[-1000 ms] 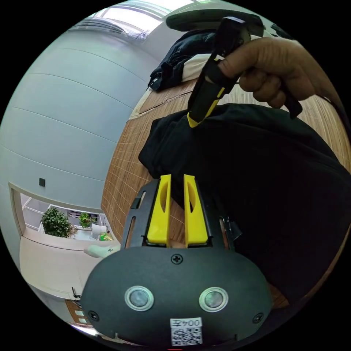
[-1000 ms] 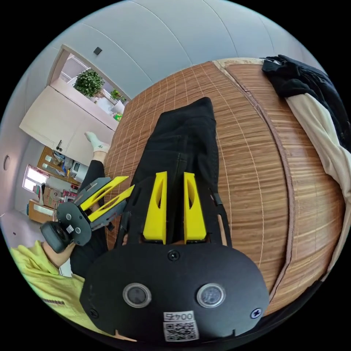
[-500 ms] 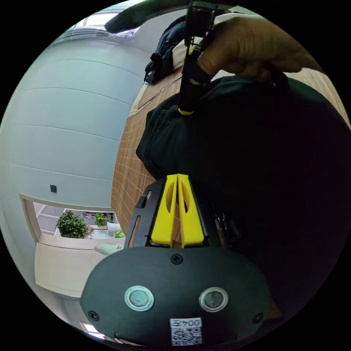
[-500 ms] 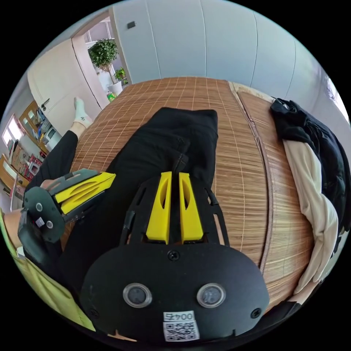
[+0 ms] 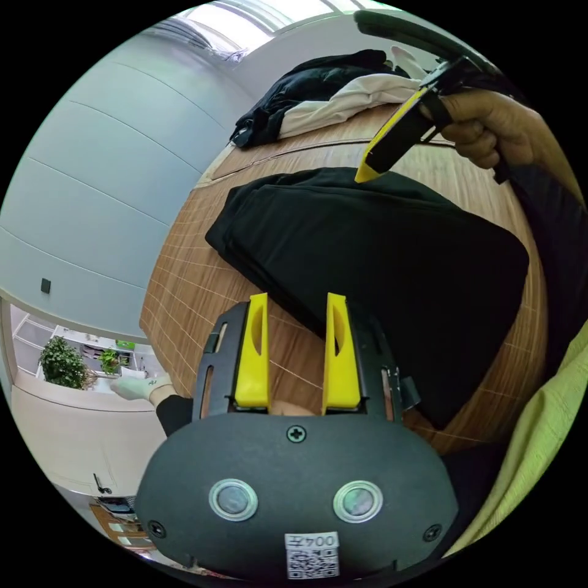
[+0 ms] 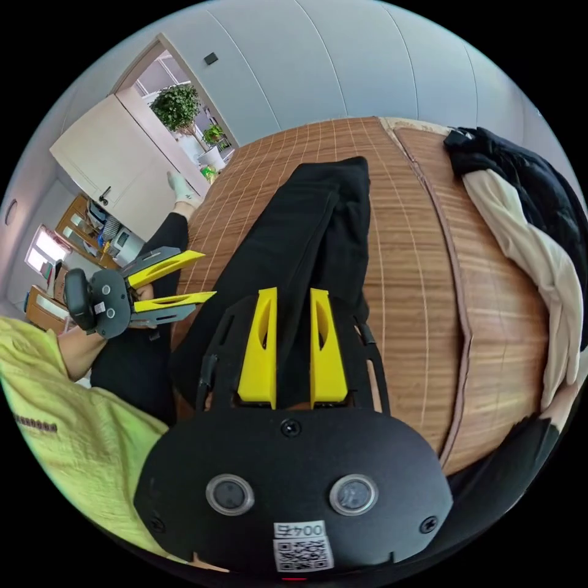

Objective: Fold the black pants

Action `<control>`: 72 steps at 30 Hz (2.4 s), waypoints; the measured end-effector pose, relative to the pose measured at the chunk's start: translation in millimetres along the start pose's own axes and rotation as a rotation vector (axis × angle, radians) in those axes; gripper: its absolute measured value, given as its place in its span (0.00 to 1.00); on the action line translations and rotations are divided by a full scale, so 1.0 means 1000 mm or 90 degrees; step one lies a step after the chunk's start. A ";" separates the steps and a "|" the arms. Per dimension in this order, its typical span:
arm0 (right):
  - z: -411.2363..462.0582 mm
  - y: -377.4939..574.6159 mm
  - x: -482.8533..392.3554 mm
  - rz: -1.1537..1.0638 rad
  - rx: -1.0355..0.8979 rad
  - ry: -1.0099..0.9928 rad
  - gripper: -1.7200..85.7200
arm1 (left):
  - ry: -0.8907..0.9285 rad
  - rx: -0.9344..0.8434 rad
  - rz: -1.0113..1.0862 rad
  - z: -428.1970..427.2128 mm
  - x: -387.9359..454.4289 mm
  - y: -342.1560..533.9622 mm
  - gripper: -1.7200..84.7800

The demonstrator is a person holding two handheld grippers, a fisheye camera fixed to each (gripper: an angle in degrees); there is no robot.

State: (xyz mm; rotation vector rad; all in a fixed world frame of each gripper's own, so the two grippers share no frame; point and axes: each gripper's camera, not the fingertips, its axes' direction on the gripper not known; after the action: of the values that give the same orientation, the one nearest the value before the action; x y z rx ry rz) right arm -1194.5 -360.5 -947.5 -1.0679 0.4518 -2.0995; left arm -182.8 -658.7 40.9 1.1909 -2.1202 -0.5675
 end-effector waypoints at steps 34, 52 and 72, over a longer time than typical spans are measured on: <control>-0.050 0.131 -0.133 -0.116 -0.045 0.192 0.10 | -0.068 -0.042 0.071 -0.009 0.132 0.073 0.06; -0.099 0.148 -0.160 -0.085 -0.056 0.169 0.11 | -0.045 -0.032 0.054 -0.023 0.145 0.095 0.04; -0.181 0.147 -0.228 -0.132 0.006 0.168 0.16 | -0.059 -0.020 0.139 -0.061 0.169 0.100 0.17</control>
State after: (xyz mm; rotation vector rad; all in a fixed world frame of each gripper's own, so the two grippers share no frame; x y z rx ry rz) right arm -1184.8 -293.8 -1266.4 -0.8651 0.4723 -2.4394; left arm -265.3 -759.0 201.0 0.9165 -2.2738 -0.5642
